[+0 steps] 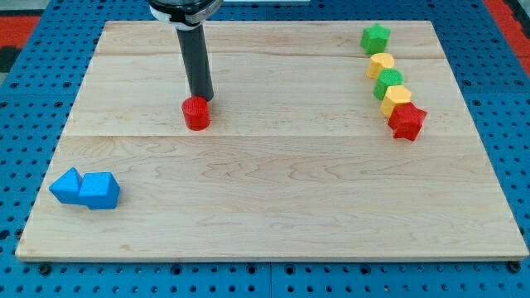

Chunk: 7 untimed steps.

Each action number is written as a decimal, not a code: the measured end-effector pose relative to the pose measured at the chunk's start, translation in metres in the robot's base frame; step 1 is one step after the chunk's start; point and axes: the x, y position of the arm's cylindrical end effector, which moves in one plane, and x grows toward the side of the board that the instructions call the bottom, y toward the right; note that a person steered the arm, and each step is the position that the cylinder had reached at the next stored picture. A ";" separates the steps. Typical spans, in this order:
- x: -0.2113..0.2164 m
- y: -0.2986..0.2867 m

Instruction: Separate the yellow heart from yellow green circle

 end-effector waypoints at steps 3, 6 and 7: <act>-0.099 0.157; -0.116 0.278; -0.105 0.348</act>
